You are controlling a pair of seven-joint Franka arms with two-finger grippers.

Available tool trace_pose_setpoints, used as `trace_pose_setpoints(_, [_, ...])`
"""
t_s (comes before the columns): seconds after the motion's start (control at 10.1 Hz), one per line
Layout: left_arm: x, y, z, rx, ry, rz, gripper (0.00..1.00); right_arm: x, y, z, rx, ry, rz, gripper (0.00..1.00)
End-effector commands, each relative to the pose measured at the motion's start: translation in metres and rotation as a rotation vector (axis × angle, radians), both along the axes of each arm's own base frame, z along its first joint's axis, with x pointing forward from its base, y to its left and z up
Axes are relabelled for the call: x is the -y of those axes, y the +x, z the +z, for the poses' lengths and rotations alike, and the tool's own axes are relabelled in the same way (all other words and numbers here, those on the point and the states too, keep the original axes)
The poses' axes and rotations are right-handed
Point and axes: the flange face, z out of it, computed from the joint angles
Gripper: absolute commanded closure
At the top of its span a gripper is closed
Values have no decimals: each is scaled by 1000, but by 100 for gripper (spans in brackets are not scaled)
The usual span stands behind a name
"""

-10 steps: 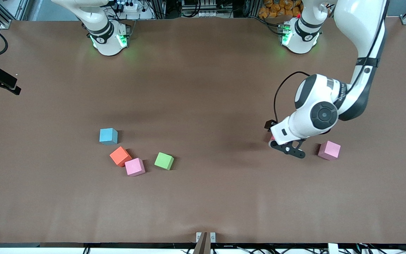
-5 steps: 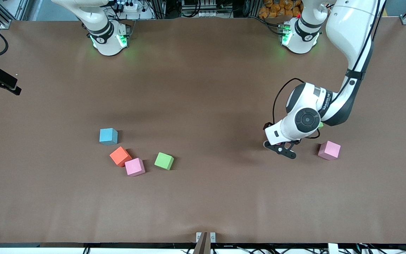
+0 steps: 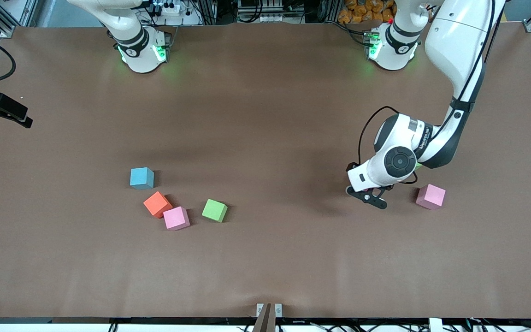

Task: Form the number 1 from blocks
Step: 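Reach the left gripper down to the red cube and grasp it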

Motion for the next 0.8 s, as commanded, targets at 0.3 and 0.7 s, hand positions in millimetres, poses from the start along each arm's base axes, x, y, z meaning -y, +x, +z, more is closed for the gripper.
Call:
trace_pose_setpoints(0.3, [-4, -3, -26, -13, 12, -27, 0, -18, 18, -19, 4, 18, 30, 0])
trace_pose_setpoints(0.7, [-7, -13, -39, -45, 25, -5, 100, -32, 34, -39, 10, 18, 54, 0])
